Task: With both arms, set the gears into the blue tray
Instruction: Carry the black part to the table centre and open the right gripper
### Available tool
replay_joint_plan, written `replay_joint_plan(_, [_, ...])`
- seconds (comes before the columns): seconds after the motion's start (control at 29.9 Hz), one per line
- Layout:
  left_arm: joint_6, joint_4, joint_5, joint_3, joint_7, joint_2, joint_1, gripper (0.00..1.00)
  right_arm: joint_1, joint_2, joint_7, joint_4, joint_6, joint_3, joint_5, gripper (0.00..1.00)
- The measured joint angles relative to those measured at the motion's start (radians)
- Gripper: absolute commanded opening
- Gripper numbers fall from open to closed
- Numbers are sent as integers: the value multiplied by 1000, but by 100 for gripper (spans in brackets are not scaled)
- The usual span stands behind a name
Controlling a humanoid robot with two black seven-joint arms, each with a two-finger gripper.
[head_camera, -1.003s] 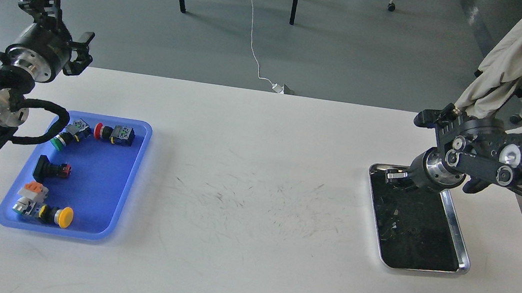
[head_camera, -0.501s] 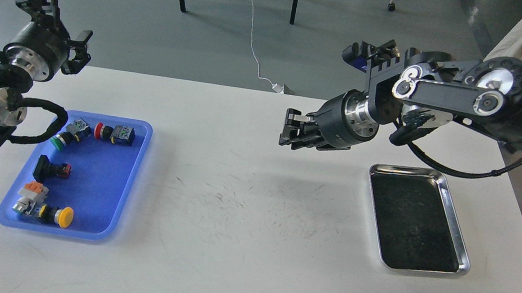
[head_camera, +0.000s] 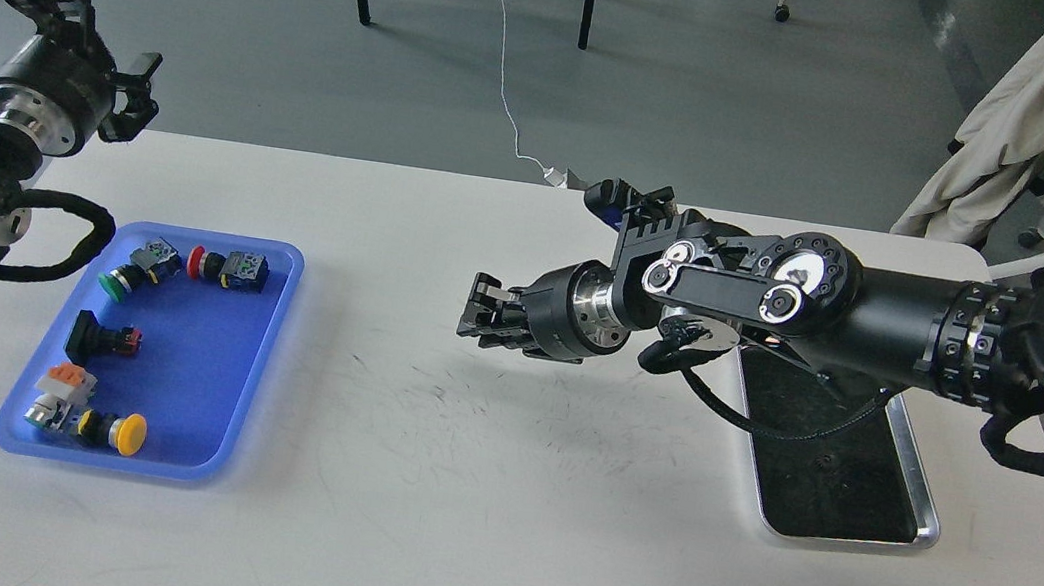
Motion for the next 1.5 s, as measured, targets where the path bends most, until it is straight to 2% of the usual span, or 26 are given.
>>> replay_joint_plan(0.47, [0, 0, 0, -5, -2, -3, 0, 98, -100, 0, 8, 89, -70, 2, 6, 3])
replay_joint_plan(0.6, [0, 0, 0, -5, -9, -2, 0, 98, -120, 0, 8, 89, -79, 2, 6, 8])
replay_joint_plan(0.7, [0, 0, 0, -4, -11, -2, 0, 98, -133, 0, 8, 90, -102, 2, 4, 16])
replay_joint_plan(0.8, [0, 0, 0, -3, -12, -3, 0, 98, -139, 0, 8, 90, -115, 2, 3, 30])
replay_joint_plan(0.84, [0, 0, 0, -2, -12, -3, 0, 98, -140, 0, 8, 90, -116, 2, 3, 40])
replay_joint_plan(0.9, [0, 0, 0, -2, -12, -4, 0, 98, -141, 0, 8, 90, -118, 2, 3, 72])
replay_joint_plan(0.94, [0, 0, 0, -2, -12, -4, 0, 98, -141, 0, 8, 91, -119, 2, 3, 78])
replay_joint_plan(1.2, [0, 4, 0, 2, -12, -4, 0, 98, -140, 0, 24, 80, -124, 56, 5, 90])
replay_joint_plan(1.5, [0, 5, 1, 11, -9, 0, 0, 98, -64, 0, 25, 19, -90, 148, 6, 92])
